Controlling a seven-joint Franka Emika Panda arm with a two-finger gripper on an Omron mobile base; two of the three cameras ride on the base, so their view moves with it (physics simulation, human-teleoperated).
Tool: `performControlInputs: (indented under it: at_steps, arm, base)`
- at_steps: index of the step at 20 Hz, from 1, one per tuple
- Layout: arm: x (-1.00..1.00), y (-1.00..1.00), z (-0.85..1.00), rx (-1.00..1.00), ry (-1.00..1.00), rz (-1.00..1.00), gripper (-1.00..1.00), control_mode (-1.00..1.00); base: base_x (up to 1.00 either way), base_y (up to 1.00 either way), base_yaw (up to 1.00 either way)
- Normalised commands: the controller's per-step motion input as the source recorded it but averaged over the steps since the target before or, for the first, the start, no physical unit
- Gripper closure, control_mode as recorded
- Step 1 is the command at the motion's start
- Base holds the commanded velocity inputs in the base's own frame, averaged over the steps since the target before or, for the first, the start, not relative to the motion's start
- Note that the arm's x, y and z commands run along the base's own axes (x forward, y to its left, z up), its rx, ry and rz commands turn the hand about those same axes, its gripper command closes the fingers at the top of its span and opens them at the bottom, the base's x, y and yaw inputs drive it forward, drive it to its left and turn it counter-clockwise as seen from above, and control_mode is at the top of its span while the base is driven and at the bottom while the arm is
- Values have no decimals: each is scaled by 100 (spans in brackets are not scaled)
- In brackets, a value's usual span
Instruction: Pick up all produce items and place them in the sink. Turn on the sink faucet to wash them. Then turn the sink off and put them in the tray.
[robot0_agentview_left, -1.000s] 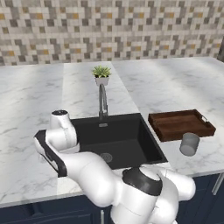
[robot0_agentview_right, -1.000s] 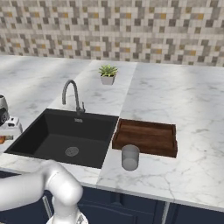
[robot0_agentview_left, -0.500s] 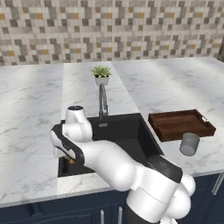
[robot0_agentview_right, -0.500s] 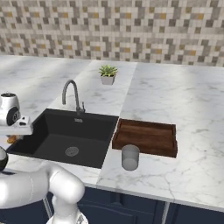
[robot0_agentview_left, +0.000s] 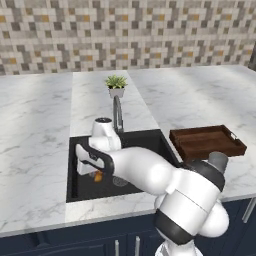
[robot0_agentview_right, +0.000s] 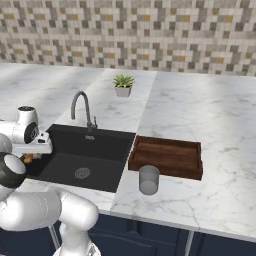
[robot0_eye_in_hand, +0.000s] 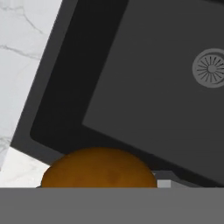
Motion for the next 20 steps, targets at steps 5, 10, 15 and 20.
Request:
performControlInputs:
  at_steps: [5,10,15,20]
  arm:
    - [32,-43,0,0,0,-2,100,-100]
    - [37,-52,0,0,0,-5,100,-100]
    - [24,-63,0,0,0,-7,100,-100]
    - [4,-59,-2,0,0,-8,100,-100]
  base:
    - [0,0,0]
    - [0,0,0]
    - [0,0,0]
    - [0,0,0]
